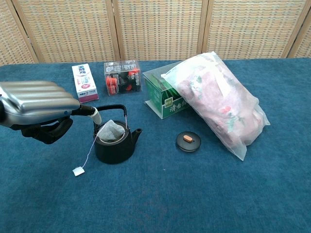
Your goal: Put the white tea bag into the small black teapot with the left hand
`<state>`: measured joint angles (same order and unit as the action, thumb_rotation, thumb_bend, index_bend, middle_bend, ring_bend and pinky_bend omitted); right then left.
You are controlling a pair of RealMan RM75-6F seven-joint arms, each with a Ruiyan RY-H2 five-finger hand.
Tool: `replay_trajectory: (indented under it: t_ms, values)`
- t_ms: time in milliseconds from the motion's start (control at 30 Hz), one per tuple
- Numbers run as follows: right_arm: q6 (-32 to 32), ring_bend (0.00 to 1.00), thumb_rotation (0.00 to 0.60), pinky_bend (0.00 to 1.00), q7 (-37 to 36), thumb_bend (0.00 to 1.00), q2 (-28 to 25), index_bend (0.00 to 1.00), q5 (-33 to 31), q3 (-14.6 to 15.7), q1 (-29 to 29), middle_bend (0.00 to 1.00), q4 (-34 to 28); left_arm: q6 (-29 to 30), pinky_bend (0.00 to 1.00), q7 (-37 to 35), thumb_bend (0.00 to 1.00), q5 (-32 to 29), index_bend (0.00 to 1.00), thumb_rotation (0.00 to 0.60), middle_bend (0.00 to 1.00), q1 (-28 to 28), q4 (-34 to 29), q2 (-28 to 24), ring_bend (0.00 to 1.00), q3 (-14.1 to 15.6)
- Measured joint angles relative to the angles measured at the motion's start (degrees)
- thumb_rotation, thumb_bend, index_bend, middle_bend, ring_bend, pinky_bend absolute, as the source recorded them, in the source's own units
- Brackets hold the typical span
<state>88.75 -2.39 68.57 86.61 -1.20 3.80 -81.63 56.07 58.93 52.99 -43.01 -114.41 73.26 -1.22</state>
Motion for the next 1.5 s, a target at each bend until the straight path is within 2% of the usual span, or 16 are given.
replay_trajectory:
  t_ms: [600, 1167, 1500]
  values:
    - [-0.63, 0.01, 0.6, 0.09, 0.1, 0.07, 0.06, 0.09, -0.75, -0.07, -0.03, 0.15, 0.11, 1.24, 0.71, -2.6, 0.93, -5.59, 0.18, 0.6, 0.89, -4.71, 6.73, 6.59, 0.82, 0.92]
    - [-0.13, 0.01, 0.6, 0.09, -0.02, 0.07, 0.03, 0.09, -0.93, -0.08, 0.42, 0.15, 0.2, 2.12, 0.71, -2.11, 0.93, -7.94, 0.18, 0.6, 0.89, -7.01, 6.53, 8.16, 0.82, 3.36]
    - [0.07, 0.01, 0.6, 0.09, 0.02, 0.07, 0.08, 0.09, -0.74, -0.06, 0.49, 0.15, 0.14, 3.58, 0.71, -3.22, 0.93, -6.04, 0.18, 0.6, 0.89, -7.22, 4.45, 7.2, 0.82, 4.11]
